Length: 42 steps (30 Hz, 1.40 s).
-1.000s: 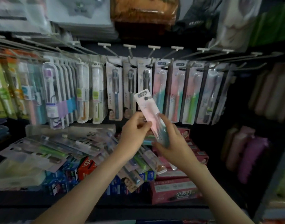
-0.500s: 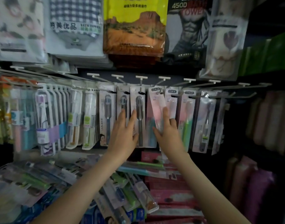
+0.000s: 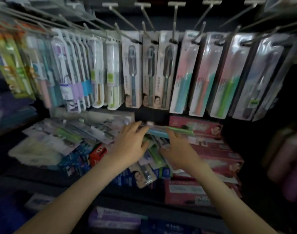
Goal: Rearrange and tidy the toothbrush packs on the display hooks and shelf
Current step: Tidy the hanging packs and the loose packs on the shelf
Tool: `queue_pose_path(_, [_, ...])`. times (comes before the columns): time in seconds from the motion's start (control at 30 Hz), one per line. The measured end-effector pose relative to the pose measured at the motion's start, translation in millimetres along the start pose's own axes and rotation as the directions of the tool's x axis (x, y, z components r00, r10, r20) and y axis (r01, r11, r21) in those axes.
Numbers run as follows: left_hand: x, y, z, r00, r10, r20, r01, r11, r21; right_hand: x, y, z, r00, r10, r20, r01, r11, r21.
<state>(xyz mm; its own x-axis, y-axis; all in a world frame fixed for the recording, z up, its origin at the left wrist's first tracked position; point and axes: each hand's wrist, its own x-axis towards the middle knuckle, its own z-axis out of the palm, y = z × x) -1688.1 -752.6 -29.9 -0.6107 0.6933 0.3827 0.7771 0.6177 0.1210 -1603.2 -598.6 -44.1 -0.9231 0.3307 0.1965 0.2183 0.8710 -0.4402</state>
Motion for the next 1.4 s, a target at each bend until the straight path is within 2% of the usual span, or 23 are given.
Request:
queue_pose_path(0.07, [-16.0,-5.5,7.1,0.999,0.010,0.034,-0.010,1.000,0.004,1.5,11.8,16.8,0.996,0.054,0.067,-0.047,0.994,-0.103])
queue_pose_path(0.13, [-28.3,-9.6,15.0,0.997,0.032,0.066,-0.031,0.999,-0.017,3.5,17.6,27.0,0.998,0.048,0.035,-0.038,0.973,-0.228])
queue_pose_path(0.2, [-35.3,-12.1,21.6,0.996,0.050,0.072,-0.048,0.998,-0.034,1.7,14.5,27.5,0.996,0.086,0.003,-0.083,0.969,-0.234])
queue_pose_path(0.33, [-36.8,-12.0,23.5,0.997,0.037,0.061,-0.031,0.994,-0.102,-6.4,6.4,14.2,0.994,0.110,-0.004,-0.110,0.986,-0.125])
queue_pose_path(0.5, [-36.4,-7.4,24.9,0.998,0.024,0.066,-0.014,0.989,-0.144,-16.5,6.8,-0.2,0.988,0.147,-0.035,-0.141,0.981,0.136])
queue_pose_path(0.6, [-32.4,-6.3,23.2,0.996,-0.005,0.090,0.021,0.983,-0.182,-21.2,8.1,-11.5,0.983,0.180,-0.031,-0.166,0.953,0.255])
queue_pose_path(0.77, [-25.8,-3.6,20.3,0.996,-0.020,0.090,0.035,0.985,-0.169,-20.2,22.4,-30.7,0.965,0.257,0.059,-0.253,0.840,0.479])
queue_pose_path(0.9, [-22.5,-8.5,18.0,0.993,-0.034,0.109,0.052,0.984,-0.168,-22.4,36.2,-41.1,0.957,0.272,0.104,-0.286,0.812,0.508])
queue_pose_path(1.07, [-18.6,-13.5,13.1,0.990,-0.038,0.132,0.059,0.986,-0.156,-30.0,54.8,-42.8,0.935,0.321,0.153,-0.341,0.686,0.643])
queue_pose_path(1.4, [-13.6,-8.0,6.3,0.991,-0.092,0.097,0.093,0.996,-0.012,-39.7,49.3,-42.0,0.937,0.316,0.147,-0.327,0.651,0.685])
